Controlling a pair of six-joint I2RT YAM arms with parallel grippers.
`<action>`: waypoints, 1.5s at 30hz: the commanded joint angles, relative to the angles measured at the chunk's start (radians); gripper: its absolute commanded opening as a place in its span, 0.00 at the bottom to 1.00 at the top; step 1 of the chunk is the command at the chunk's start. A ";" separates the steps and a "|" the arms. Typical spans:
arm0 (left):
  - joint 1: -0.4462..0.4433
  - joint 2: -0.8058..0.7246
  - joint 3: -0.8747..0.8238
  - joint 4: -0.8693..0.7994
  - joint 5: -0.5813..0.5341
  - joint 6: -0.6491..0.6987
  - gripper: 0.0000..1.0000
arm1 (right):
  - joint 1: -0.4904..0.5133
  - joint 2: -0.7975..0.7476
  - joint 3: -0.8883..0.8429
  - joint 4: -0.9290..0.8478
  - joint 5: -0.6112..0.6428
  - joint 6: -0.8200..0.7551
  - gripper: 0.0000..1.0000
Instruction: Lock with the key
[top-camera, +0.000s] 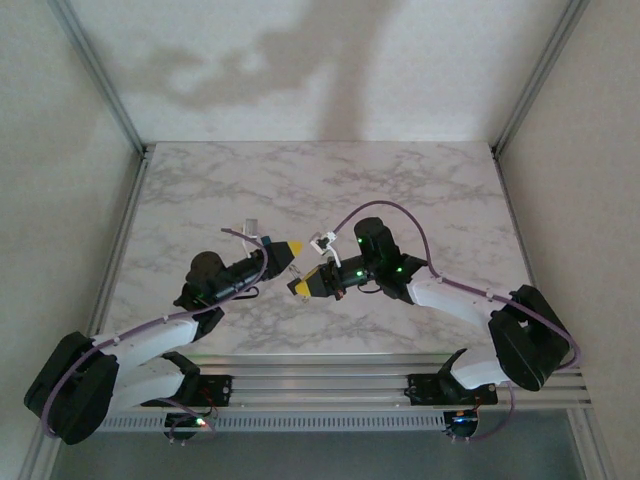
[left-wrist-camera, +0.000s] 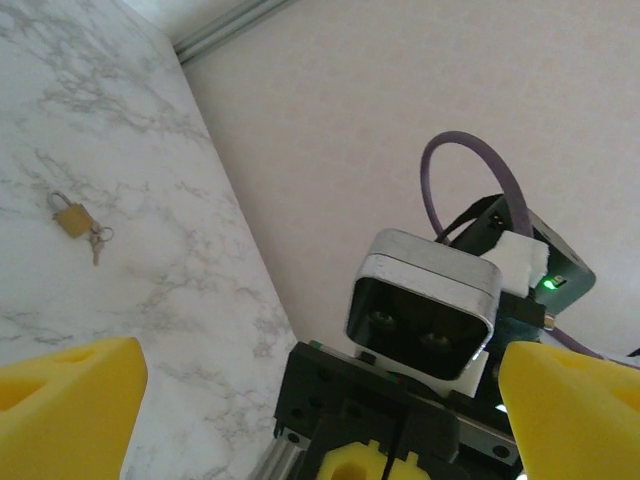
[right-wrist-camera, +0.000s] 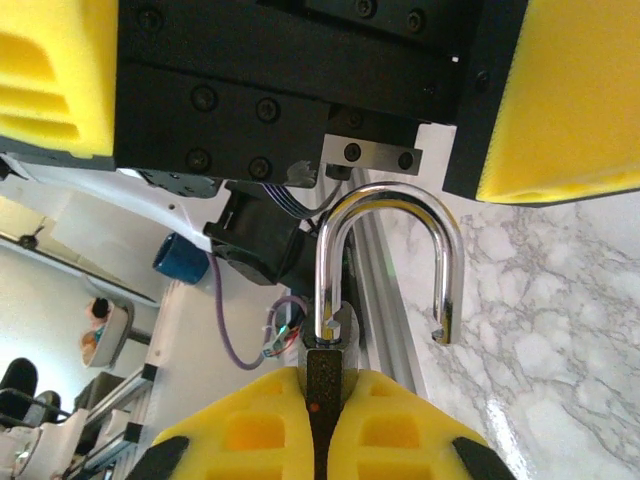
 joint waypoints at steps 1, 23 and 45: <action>-0.014 -0.007 -0.022 0.122 0.045 -0.028 0.91 | -0.001 0.016 0.025 0.083 -0.059 0.040 0.00; -0.085 -0.086 -0.036 0.149 0.099 -0.019 0.92 | -0.009 0.032 0.034 0.142 -0.085 0.101 0.00; -0.071 -0.153 0.179 -0.656 -0.187 0.280 0.87 | -0.011 -0.033 0.038 0.022 -0.077 0.040 0.00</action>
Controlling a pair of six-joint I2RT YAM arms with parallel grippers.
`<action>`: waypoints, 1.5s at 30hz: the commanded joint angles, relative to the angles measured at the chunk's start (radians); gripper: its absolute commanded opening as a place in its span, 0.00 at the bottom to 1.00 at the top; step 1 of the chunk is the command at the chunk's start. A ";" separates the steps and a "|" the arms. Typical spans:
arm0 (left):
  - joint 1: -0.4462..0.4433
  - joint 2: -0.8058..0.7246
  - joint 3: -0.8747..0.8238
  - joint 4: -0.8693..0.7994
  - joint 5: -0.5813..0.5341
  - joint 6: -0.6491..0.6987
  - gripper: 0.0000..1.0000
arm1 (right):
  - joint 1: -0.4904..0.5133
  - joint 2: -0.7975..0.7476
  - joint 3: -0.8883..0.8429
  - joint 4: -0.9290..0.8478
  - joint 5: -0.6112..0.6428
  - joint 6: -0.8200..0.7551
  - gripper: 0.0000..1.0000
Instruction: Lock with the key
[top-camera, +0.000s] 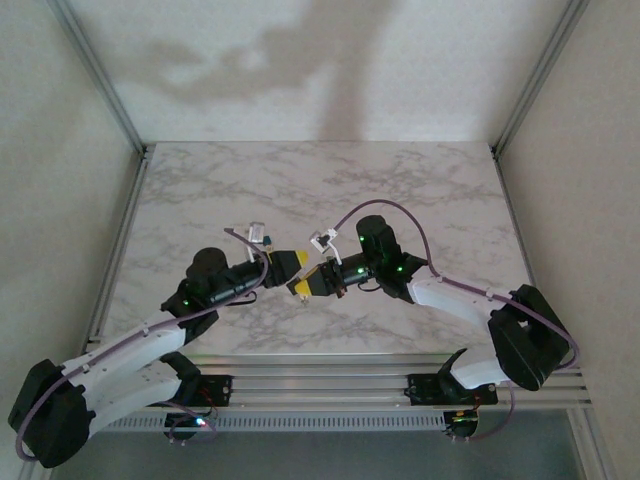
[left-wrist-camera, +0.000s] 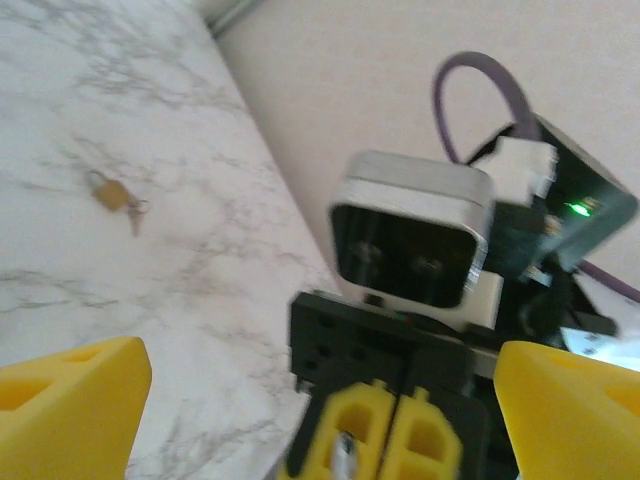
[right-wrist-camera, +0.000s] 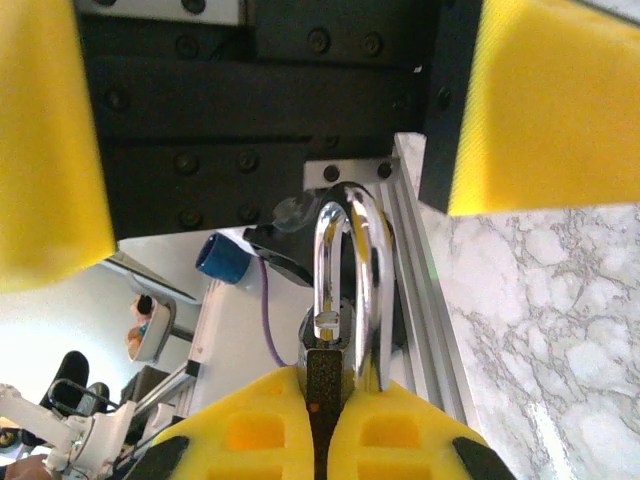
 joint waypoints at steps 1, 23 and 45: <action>0.007 0.023 0.071 -0.217 -0.103 0.076 0.87 | 0.000 -0.031 0.040 -0.040 -0.001 -0.046 0.00; 0.008 0.017 0.183 -0.551 -0.177 0.178 0.81 | 0.004 -0.057 0.056 -0.156 0.103 -0.124 0.00; 0.034 -0.137 0.085 -0.308 -0.100 0.051 0.85 | 0.009 -0.055 0.048 -0.126 0.013 -0.111 0.00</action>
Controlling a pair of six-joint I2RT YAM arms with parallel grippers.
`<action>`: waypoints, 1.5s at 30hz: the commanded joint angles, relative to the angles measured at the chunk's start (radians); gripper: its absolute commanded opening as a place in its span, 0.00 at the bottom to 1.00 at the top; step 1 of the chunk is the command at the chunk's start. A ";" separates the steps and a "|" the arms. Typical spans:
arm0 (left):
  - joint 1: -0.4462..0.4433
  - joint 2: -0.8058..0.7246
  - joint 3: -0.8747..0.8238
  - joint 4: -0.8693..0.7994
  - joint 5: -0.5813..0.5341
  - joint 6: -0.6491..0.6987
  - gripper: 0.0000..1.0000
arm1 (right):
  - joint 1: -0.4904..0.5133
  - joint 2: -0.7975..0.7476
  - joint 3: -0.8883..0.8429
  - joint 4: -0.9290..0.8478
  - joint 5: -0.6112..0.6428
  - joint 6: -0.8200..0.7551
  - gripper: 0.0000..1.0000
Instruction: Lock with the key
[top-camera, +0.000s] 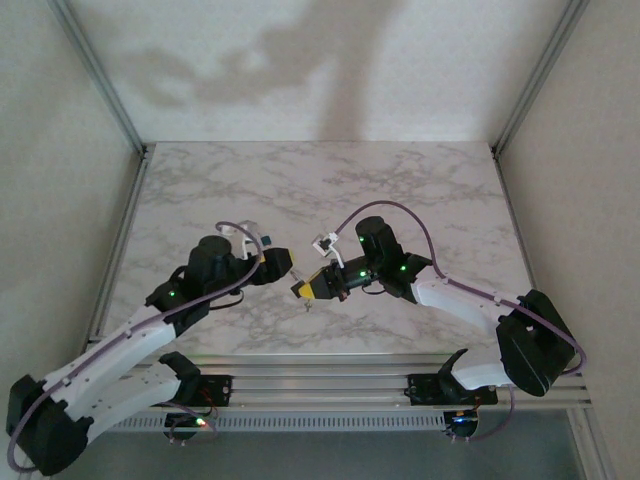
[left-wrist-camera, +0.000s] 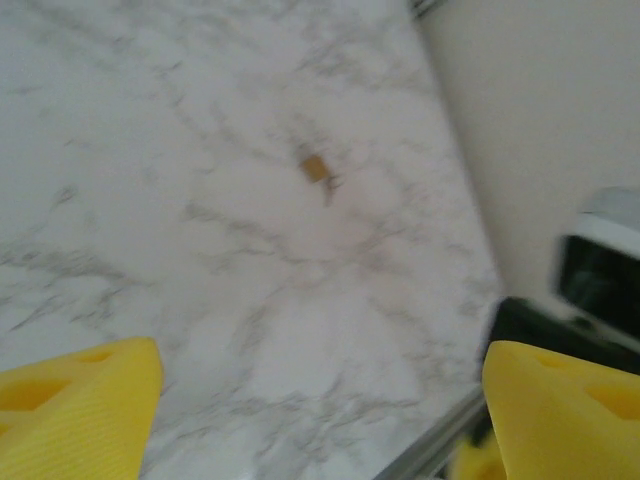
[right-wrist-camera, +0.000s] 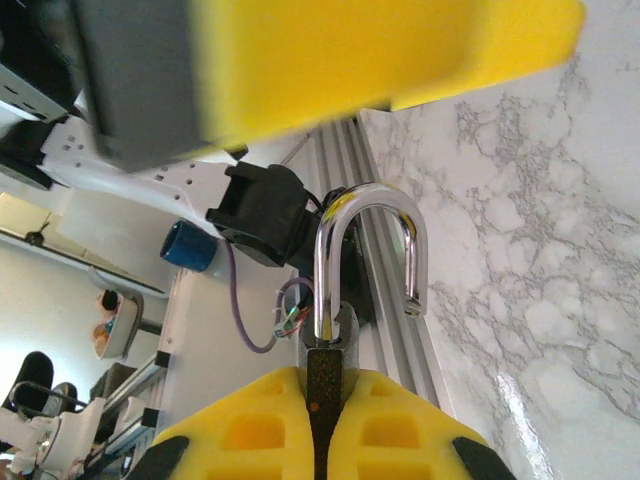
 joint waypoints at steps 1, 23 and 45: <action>0.007 -0.060 -0.077 0.230 0.107 -0.079 0.86 | 0.008 -0.016 0.030 0.058 -0.049 -0.001 0.00; -0.014 -0.055 -0.201 0.527 0.317 -0.134 0.90 | 0.051 0.034 0.061 0.085 -0.087 0.013 0.00; -0.048 -0.106 -0.209 0.497 0.368 -0.120 0.90 | 0.049 0.054 0.079 0.047 -0.035 -0.013 0.00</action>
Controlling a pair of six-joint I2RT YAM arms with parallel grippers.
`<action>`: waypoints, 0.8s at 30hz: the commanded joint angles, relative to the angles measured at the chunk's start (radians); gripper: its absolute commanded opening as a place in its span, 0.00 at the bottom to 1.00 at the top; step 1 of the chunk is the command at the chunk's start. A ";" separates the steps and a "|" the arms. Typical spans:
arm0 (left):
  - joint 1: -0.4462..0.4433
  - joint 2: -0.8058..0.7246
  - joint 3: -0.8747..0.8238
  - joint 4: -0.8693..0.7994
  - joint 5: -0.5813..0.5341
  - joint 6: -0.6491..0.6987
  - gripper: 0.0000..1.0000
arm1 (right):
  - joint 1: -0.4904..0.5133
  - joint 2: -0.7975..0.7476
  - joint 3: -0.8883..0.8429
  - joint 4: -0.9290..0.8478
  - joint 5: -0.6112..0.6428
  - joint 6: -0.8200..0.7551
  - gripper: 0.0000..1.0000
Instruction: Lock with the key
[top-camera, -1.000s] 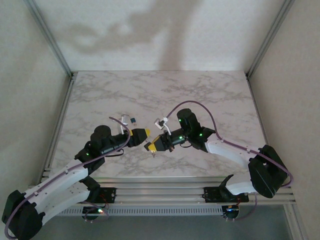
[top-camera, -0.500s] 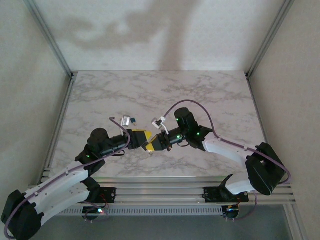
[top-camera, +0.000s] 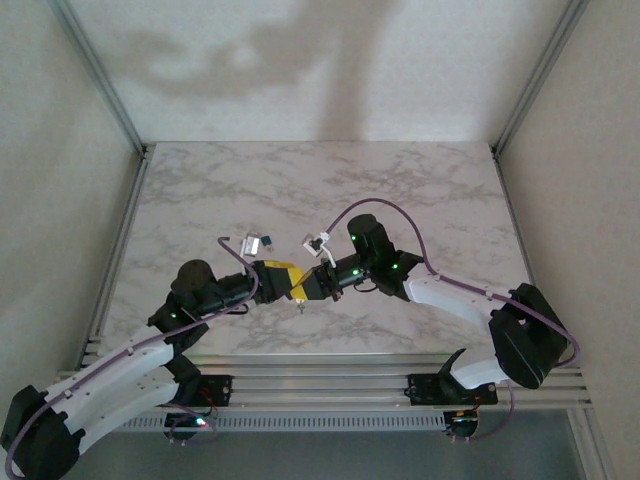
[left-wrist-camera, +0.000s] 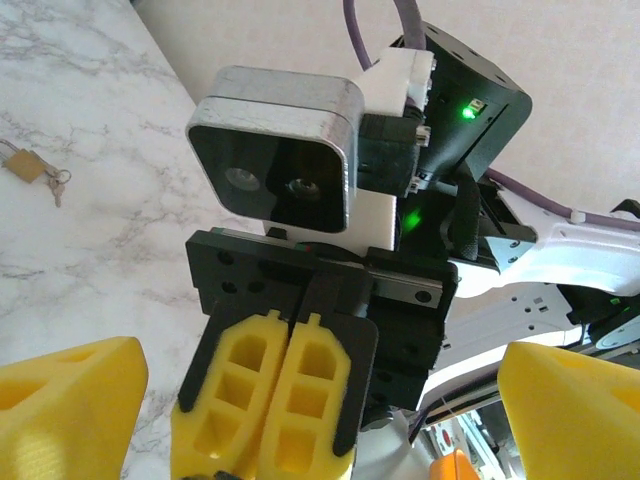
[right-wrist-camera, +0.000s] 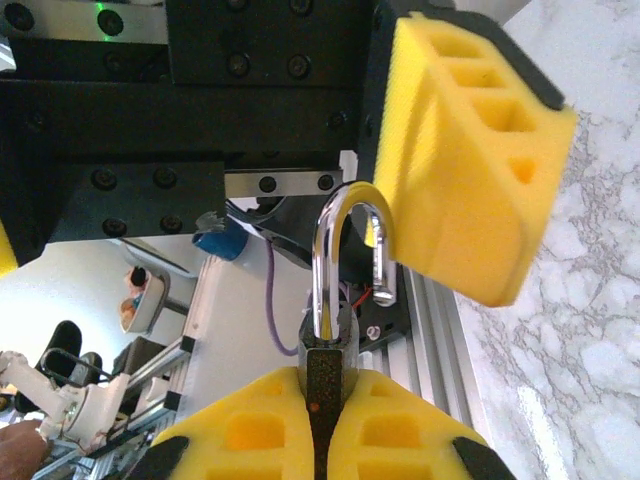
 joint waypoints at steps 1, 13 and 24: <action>-0.008 -0.021 -0.003 -0.006 0.031 0.017 0.90 | 0.010 0.002 0.035 -0.014 0.014 -0.030 0.00; -0.007 -0.026 0.015 -0.080 -0.058 0.061 0.81 | 0.004 -0.032 0.027 -0.060 0.018 -0.060 0.00; -0.008 -0.045 0.005 -0.124 -0.074 0.066 0.66 | -0.004 -0.046 0.016 -0.054 0.025 -0.052 0.00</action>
